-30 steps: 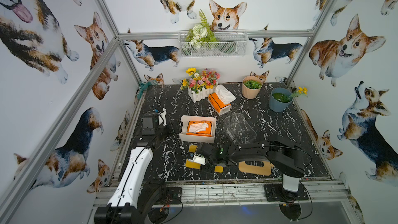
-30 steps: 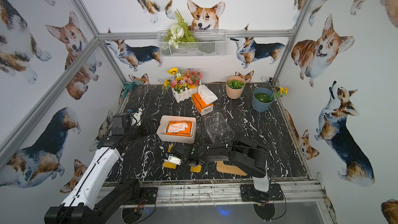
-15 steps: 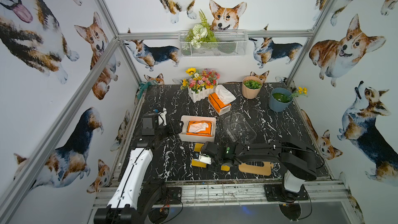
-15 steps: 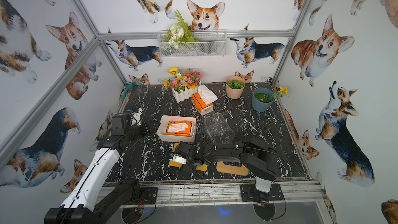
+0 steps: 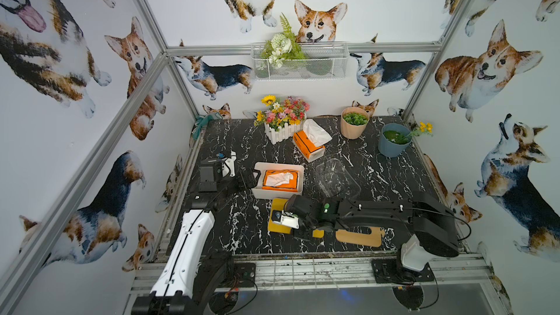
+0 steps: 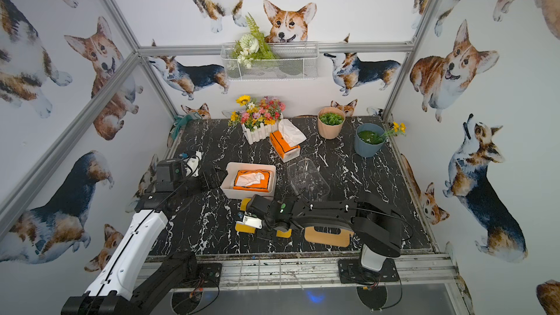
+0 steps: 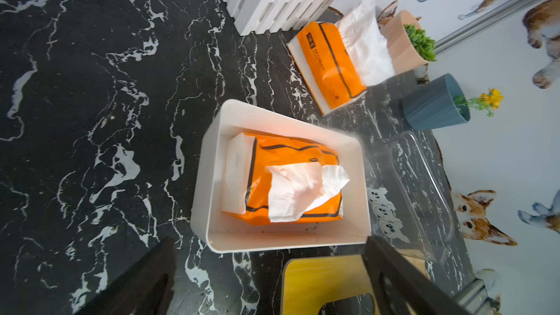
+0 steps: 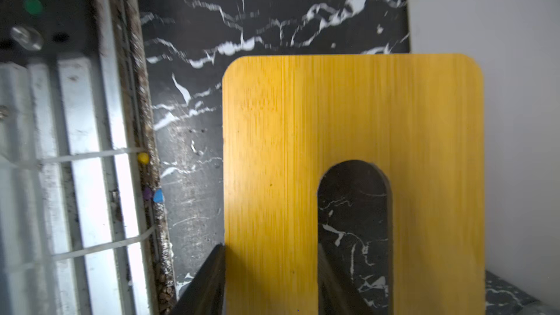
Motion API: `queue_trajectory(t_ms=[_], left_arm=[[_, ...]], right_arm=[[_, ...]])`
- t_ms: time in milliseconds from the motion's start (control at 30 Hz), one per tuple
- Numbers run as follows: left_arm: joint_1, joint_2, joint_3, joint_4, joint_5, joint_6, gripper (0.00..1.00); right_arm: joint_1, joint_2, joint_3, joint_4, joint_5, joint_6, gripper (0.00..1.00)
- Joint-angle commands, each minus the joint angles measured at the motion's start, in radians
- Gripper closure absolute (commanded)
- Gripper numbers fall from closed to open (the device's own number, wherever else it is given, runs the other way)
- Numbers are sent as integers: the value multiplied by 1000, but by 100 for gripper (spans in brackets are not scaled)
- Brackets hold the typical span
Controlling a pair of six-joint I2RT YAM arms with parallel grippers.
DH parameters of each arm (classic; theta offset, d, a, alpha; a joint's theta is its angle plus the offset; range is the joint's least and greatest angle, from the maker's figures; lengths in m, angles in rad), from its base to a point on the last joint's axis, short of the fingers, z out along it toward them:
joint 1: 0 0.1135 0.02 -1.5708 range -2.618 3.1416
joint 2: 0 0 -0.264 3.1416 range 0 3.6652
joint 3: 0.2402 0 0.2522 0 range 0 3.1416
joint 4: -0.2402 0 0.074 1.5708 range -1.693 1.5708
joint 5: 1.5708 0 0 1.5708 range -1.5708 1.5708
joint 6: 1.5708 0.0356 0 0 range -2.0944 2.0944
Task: Put the tissue paper into the tissue box
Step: Pick up the box lid from the center of the board, then close the box lid on the tissue box.
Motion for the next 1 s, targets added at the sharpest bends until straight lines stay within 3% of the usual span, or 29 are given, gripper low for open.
queue_trajectory(t_ms=[0, 167, 300, 533, 700, 967], left_arm=[[2, -17, -27, 31, 116, -13, 0], [-2, -54, -46, 93, 261, -37, 1], [-27, -65, -56, 146, 362, -69, 8], [-169, -10, -40, 163, 440, -84, 23], [-279, 61, -20, 172, 438, -96, 43], [-303, 99, -37, 283, 471, -197, 99]], right_arm=[[-2, -59, 19, 0, -46, -14, 70], [-24, -144, 31, -1, -77, -10, 73], [-69, -203, 23, 7, -102, -7, 74], [-125, -262, -4, 21, -105, -8, 75], [-131, -280, -24, 39, -90, -1, 76], [-131, -297, -63, 89, -67, 21, 76]])
